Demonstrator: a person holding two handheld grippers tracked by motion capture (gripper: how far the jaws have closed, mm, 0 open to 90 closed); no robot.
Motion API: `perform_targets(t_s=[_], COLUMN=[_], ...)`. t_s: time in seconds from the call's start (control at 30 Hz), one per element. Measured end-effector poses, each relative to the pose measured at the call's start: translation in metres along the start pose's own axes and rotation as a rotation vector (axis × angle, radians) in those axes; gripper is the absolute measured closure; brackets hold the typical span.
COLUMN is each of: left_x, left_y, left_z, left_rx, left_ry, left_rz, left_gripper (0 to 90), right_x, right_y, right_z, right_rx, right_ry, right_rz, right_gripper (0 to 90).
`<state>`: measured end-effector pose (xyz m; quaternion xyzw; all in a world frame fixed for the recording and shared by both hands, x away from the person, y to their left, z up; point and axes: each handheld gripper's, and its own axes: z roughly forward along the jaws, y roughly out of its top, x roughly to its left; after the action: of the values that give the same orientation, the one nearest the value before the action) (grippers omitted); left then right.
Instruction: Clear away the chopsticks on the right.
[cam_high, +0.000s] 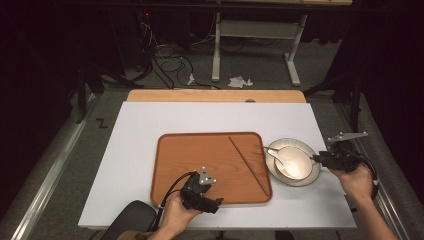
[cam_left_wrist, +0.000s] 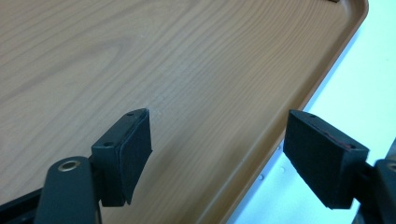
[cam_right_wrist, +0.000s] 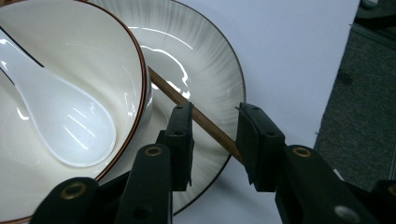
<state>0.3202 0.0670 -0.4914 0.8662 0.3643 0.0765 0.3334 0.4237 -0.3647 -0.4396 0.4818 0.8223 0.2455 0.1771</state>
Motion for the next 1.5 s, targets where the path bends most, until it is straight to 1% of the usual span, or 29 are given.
perform_targets(t_s=[0.03, 0.07, 0.1, 0.17, 0.23, 0.27, 0.3, 0.33, 0.37, 0.53, 0.6, 0.77, 0.87, 0.97, 1.07, 1.17, 1.37, 1.43, 1.5], left_x=[0.0, -0.001, -0.001, -0.001, -0.001, -0.001, -0.001, -0.001, 0.0, -0.001, -0.001, -0.001, -0.001, -0.001, -0.001, -0.001, 0.0, 0.0, 0.0], left_y=[0.0, 0.0, 0.0, 0.0, 0.0, 0.0, 0.0, 0.0, 0.0, 0.0, 0.0, 0.0, 0.0, 0.0, 0.0, 0.0, 0.0, 0.0, 0.0], left_z=[0.0, 0.001, 0.001, 0.001, 0.0, 0.0, 0.0, 0.0, 0.0, 0.0, 0.0, 0.001, 0.001, 0.001, 0.001, 0.0, 0.0, 0.0, 0.0], left_rx=[0.0, 0.003, 0.003, 0.004, 0.0, 0.0, -0.001, -0.001, 0.0, 0.001, 0.0, 0.006, 0.004, 0.005, 0.009, 0.005, 0.001, 0.001, 0.002], left_ry=[0.0, -0.002, -0.002, -0.001, -0.002, -0.002, -0.002, -0.003, -0.004, -0.002, -0.002, -0.002, -0.002, -0.003, -0.003, -0.001, -0.004, -0.004, -0.004], left_rz=[0.0, 0.003, 0.003, 0.007, 0.006, 0.006, 0.003, 0.002, 0.003, 0.006, 0.005, 0.007, 0.007, 0.007, 0.007, 0.009, 0.002, 0.003, 0.005], left_gripper=[23.8, 23.8, 23.8, 23.8, 23.8, 23.8, 23.8, 23.8, 23.8, 23.8, 23.8, 23.8, 23.8, 23.8, 23.9, 23.8, 23.9, 23.8, 23.9], right_x=[0.0, 0.001, 0.001, 0.004, 0.006, 0.006, 0.007, 0.008, 0.008, 0.008, 0.007, 0.004, 0.004, 0.002, 0.002, 0.003, 0.002, 0.004, 0.004], right_y=[0.0, 0.002, 0.002, 0.006, 0.009, 0.009, 0.01, 0.011, 0.011, 0.011, 0.011, 0.012, 0.011, 0.012, 0.013, 0.012, 0.01, 0.009, 0.008], right_z=[0.0, 0.005, 0.005, 0.012, 0.016, 0.016, 0.02, 0.022, 0.024, 0.024, 0.024, 0.022, 0.022, 0.021, 0.021, 0.021, 0.021, 0.02, 0.019], right_rx=[0.0, 0.016, 0.016, 0.041, 0.059, 0.059, 0.079, 0.087, 0.098, 0.096, 0.098, 0.104, 0.104, 0.117, 0.129, 0.135, 0.125, 0.117, 0.099], right_ry=[0.0, 0.002, 0.002, -0.004, -0.004, -0.004, -0.002, -0.001, -0.004, -0.003, -0.01, -0.009, -0.011, -0.005, -0.014, -0.017, -0.012, -0.019, -0.012], right_rz=[0.0, -0.019, -0.019, -0.042, -0.057, -0.057, -0.068, -0.067, -0.079, -0.081, -0.084, -0.082, -0.092, -0.092, -0.082, -0.093, -0.087, -0.08, -0.075], right_gripper=[66.5, 65.3, 65.3, 64.2, 63.4, 63.4, 63.2, 63.3, 63.3, 65.3, 67.8, 74.9, 75.9, 77.8, 81.4, 84.6, 85.0, 85.1, 85.1])
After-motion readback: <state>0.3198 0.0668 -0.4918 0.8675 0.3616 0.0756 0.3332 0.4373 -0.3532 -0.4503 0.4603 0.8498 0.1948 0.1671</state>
